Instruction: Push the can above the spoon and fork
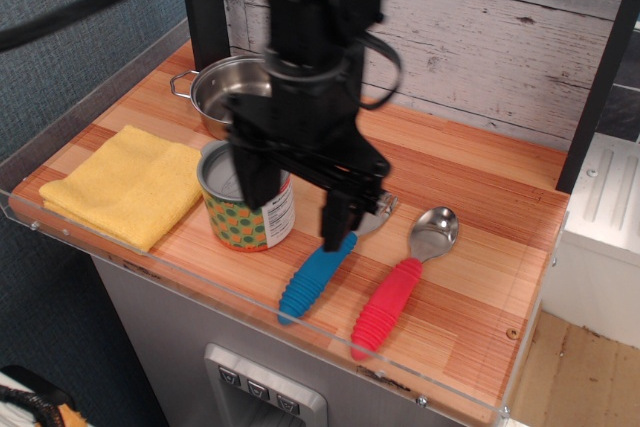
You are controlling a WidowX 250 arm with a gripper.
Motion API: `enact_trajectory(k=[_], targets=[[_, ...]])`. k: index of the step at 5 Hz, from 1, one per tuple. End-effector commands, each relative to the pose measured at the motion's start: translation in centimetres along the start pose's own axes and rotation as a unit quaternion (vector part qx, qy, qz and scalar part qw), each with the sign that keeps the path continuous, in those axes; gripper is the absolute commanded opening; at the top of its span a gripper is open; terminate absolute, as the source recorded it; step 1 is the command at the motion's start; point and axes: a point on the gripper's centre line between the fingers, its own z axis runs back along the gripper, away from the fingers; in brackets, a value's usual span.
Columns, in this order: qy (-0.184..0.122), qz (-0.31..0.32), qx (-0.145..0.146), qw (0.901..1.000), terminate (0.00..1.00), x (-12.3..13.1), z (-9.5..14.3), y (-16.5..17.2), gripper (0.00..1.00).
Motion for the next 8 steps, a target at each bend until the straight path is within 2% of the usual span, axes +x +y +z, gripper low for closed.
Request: enact_trajectory(k=[1,2,3,4,5,7,8], targets=[[0.073,-0.023,0.012,0.997,0.0,-3.9,-1.5,3.6,1.0],[0.075,-0.028,0.043,0.9959,0.0,-4.9,-2.5,6.0,1.0],[0.05,-0.052,0.06,0.9956,0.0,-4.6,-3.0,8.1,1.0],[0.019,-0.083,0.06,0.9945,0.0,-3.0,-2.7,8.8,1.0],[0.001,-0.109,0.031,0.9936,0.0,-1.3,-2.9,9.0,1.0],[-0.018,-0.154,0.013,0.9878,0.0,1.7,-4.0,9.1,1.0],[-0.039,-0.192,-0.003,0.9807,0.0,3.0,-4.1,8.7,1.0]])
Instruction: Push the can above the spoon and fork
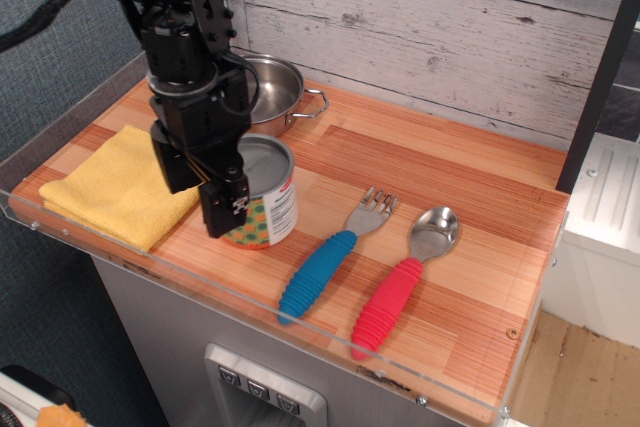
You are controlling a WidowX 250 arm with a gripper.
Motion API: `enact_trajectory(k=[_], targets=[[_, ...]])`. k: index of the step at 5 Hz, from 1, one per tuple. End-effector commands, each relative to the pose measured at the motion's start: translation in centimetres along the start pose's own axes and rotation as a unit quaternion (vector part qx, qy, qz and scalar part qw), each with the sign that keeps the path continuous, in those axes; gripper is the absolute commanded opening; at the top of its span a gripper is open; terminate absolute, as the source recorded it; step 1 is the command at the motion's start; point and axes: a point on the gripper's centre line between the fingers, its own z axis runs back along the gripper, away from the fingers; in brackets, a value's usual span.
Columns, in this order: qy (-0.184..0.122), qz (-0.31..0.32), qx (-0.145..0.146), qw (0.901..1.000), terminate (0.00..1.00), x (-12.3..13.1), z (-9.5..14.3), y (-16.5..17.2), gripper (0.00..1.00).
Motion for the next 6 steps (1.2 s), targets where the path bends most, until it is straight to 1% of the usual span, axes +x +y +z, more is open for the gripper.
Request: enact_trajectory(k=[1,2,4,5,6], targets=[[-0.041,-0.052,0.0,0.9978,0.0,3.6,1.0,0.7,1.0],[-0.048,-0.051,0.0,0.9976,0.0,5.1,0.9,0.8,1.0],[-0.06,-0.074,0.009,0.9954,0.0,8.2,1.4,0.5,1.0],[-0.061,-0.082,0.007,0.9947,0.0,9.7,1.6,0.2,1.0],[-0.078,-0.075,0.005,0.9941,0.0,11.3,1.4,0.1,1.0]])
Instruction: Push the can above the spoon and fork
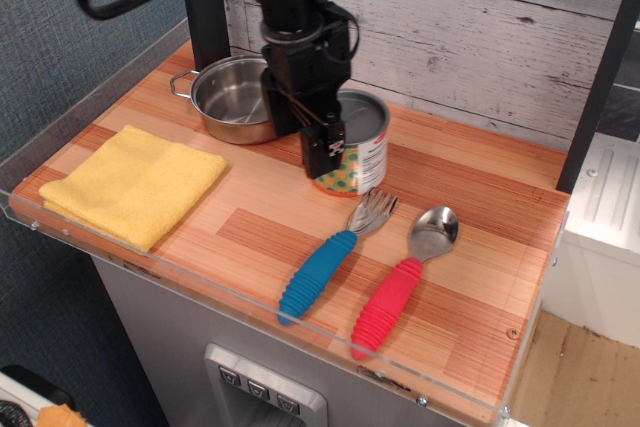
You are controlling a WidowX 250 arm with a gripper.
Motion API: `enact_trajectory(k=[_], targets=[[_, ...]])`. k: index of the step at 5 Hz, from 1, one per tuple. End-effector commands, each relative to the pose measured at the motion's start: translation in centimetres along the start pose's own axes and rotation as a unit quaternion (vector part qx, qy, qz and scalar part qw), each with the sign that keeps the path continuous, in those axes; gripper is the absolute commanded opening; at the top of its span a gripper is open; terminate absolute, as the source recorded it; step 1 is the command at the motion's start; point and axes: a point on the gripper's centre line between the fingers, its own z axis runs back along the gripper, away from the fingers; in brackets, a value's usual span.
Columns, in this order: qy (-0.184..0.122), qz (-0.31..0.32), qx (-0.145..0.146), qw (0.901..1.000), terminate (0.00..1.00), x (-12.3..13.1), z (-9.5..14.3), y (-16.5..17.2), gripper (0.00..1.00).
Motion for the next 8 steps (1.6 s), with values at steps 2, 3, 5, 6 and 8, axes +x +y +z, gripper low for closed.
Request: enact_trajectory(k=[2,3,5,6,8], targets=[[-0.054,-0.015,0.01,0.9984,0.0,5.5,1.2,-0.3,1.0],[-0.069,-0.023,-0.001,0.9973,0.0,6.7,1.1,-0.8,1.0],[-0.051,0.051,0.024,0.9971,0.0,4.5,3.5,-1.4,1.0],[-0.028,0.124,0.025,0.9916,0.0,1.3,5.3,-1.2,1.0],[-0.027,0.285,0.021,0.9578,0.0,-3.4,7.3,0.3,1.0]])
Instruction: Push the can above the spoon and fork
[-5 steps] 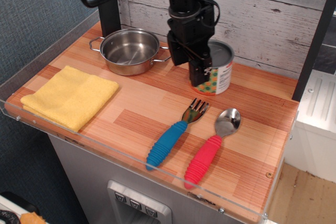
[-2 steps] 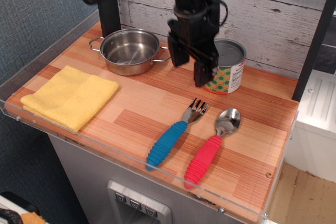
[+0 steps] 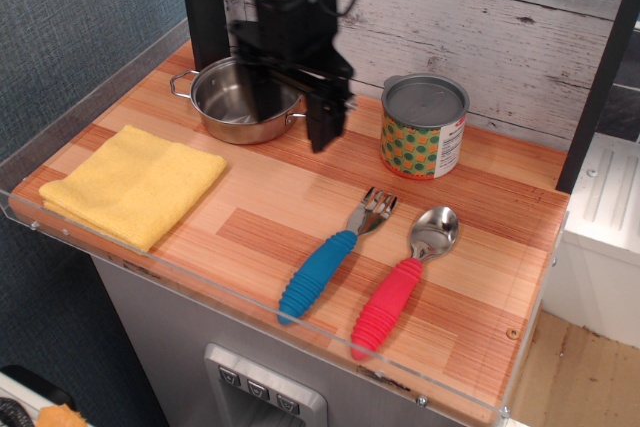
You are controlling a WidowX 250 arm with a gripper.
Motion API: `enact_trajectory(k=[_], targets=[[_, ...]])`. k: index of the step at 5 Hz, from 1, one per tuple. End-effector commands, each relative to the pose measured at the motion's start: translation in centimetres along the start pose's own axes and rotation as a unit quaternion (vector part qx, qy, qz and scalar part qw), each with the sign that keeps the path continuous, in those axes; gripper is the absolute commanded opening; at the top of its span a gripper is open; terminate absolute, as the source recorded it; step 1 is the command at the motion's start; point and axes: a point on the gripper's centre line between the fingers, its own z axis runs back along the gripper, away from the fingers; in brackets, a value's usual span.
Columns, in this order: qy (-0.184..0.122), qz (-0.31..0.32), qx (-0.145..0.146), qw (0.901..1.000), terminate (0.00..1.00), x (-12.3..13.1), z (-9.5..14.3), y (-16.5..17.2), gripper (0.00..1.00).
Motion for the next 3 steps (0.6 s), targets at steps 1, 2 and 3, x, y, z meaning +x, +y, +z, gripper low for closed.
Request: enact_trajectory(k=[1,2,3], targets=[[-0.057,0.133,0.031,0.9889,0.0,-0.6,3.6,3.6,1.0],[-0.067,0.194,0.039,0.9779,0.0,-0.2,4.2,5.6,1.0],[-0.08,0.235,0.054,0.9671,0.0,-0.4,4.5,6.8,1.0]])
